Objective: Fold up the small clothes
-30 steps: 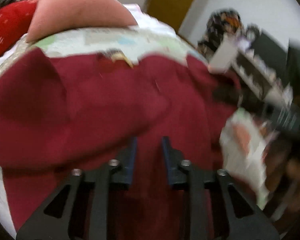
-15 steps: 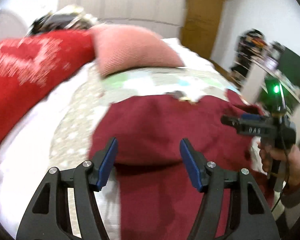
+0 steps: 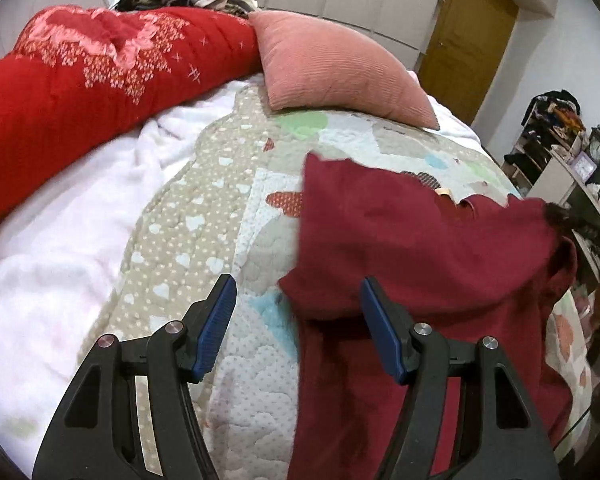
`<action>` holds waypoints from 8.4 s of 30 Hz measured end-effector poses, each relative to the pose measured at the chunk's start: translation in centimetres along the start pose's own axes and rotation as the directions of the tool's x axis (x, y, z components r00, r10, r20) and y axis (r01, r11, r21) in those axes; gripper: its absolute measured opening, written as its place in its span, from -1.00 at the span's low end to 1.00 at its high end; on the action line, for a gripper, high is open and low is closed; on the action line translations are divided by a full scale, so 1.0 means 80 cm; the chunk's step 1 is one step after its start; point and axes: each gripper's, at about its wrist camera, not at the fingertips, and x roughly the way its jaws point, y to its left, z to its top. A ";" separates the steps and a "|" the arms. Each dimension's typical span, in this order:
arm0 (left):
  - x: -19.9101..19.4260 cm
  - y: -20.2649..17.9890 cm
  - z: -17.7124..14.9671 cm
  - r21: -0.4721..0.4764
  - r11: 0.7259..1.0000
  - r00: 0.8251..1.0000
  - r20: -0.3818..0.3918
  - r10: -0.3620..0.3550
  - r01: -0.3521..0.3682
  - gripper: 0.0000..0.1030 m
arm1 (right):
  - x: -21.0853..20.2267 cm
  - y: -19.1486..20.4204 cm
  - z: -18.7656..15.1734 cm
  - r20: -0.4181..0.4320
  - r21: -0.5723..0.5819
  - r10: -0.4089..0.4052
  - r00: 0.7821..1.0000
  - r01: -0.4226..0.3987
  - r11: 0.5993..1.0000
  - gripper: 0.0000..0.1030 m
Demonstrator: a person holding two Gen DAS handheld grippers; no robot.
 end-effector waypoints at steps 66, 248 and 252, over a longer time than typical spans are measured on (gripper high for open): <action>0.087 -0.014 0.009 -0.024 0.998 0.990 -0.124 0.060 -0.064 0.29 | 0.031 0.049 -0.017 -0.139 -0.081 0.169 0.976 -0.181 0.980 0.17; 0.069 -0.043 0.045 -0.079 0.994 0.997 0.000 -0.071 0.071 0.00 | 0.083 -0.146 -0.002 -0.189 0.176 0.085 0.978 -0.051 0.983 -0.82; 0.056 -0.046 0.045 -0.039 0.998 0.998 0.019 -0.055 0.055 0.00 | 0.097 -0.161 -0.020 -0.219 0.266 0.094 0.971 -0.033 0.963 -0.81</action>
